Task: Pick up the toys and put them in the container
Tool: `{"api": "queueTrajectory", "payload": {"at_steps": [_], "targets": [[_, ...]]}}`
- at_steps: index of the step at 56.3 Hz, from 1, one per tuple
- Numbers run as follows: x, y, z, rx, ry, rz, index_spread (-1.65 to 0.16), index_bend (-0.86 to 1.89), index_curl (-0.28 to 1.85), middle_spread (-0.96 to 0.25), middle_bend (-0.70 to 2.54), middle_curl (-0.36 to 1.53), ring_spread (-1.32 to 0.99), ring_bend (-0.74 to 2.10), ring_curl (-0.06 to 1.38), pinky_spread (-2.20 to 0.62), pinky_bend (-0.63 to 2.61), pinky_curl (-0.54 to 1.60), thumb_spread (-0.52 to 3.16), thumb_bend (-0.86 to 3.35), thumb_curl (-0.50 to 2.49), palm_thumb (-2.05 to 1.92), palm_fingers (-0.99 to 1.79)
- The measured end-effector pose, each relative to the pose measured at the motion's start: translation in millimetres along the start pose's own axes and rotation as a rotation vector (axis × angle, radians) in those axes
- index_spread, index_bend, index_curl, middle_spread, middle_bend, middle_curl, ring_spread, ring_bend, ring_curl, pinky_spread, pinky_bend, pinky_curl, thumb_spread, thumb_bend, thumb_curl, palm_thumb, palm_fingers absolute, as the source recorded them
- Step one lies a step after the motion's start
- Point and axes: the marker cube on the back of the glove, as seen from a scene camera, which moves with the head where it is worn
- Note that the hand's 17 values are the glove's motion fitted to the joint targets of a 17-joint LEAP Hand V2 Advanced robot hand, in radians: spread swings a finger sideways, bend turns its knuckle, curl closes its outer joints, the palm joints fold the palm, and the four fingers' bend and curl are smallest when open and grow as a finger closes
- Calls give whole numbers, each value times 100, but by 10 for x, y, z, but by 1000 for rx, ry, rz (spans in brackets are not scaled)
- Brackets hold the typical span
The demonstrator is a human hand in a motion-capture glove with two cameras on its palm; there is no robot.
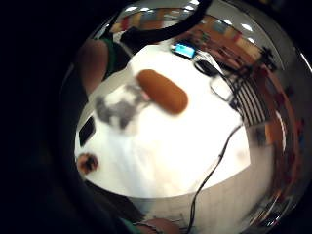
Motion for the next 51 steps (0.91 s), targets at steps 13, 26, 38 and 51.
{"api": "queueTrajectory", "payload": {"at_steps": [13,26,38,51], "targets": [[352,-614,612,-25,-9,204,-38,14,15,-21,47,32,-32,78,27,-12,67,31,153,7,27,16,47],[451,-1023,1345,-89,146,247,-38,16,17,-23,53,36,-33,84,29,-16,70,32,153,2,27,10,47],[690,-1102,1661,-6,327,202,-38,13,18,-23,50,37,-34,86,30,-19,83,37,110,-10,25,-11,44],[649,-1076,1558,235,420,61,-36,18,18,-31,84,48,-36,118,40,-37,86,38,108,-1,27,0,127]]}}
